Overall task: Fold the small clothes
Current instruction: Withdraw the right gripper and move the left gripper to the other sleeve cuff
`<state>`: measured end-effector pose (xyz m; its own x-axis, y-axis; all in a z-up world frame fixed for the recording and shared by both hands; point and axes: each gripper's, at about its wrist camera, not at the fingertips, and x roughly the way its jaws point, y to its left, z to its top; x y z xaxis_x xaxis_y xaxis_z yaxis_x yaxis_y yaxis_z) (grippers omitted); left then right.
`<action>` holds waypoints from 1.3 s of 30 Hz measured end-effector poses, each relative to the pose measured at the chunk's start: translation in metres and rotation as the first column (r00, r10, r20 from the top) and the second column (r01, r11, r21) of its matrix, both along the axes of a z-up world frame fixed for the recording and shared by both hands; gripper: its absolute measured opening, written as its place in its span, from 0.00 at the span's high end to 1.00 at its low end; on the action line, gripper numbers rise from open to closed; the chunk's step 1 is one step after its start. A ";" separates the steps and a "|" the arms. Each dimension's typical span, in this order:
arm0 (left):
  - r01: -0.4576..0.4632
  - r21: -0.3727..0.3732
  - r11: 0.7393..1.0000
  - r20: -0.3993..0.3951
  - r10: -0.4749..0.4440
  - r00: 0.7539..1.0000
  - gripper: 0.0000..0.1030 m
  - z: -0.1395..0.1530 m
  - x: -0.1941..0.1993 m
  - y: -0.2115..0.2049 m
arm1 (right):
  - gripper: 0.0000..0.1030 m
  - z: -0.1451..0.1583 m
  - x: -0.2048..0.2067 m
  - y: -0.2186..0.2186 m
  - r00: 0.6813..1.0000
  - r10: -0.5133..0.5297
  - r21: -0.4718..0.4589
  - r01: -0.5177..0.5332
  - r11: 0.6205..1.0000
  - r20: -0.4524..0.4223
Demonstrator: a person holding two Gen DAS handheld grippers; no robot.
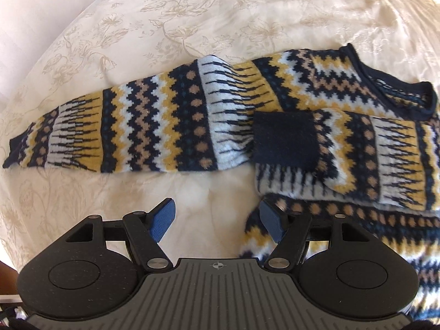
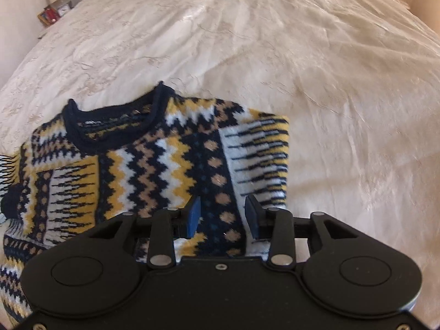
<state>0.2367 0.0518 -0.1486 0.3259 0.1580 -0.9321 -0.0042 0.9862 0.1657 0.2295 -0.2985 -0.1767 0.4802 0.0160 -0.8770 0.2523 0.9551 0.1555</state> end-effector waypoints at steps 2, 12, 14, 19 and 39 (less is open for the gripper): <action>0.007 -0.049 0.999 0.009 -0.007 1.000 0.35 0.005 -0.009 -0.001 | 0.46 -0.007 0.012 0.000 1.000 0.014 0.021 -0.014 1.000 -0.003; -0.015 -0.116 0.993 0.090 0.026 0.996 0.35 0.022 -0.044 0.008 | 0.36 -0.006 0.005 -0.012 1.000 0.007 -0.014 -0.007 1.000 -0.022; -0.023 -0.146 0.989 0.087 0.036 0.996 0.35 0.023 -0.051 0.012 | 0.32 0.007 -0.008 -0.006 0.998 0.049 -0.014 -0.049 0.999 0.027; -0.054 -0.187 0.981 0.061 0.067 0.996 0.32 0.020 -0.067 0.012 | 0.11 0.036 -0.036 0.008 0.988 0.085 0.050 -0.092 0.995 0.128; -0.164 -0.099 0.982 0.265 0.184 0.947 0.25 0.065 -0.080 0.112 | 0.00 0.098 -0.105 0.092 0.910 0.176 0.010 -0.194 0.981 0.377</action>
<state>0.1567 0.1641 -0.0839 0.5418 0.1686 -0.8234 -0.2114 0.9755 0.0607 0.1247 -0.2061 -0.0791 0.7561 0.1718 -0.6315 -0.0128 0.9686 0.2483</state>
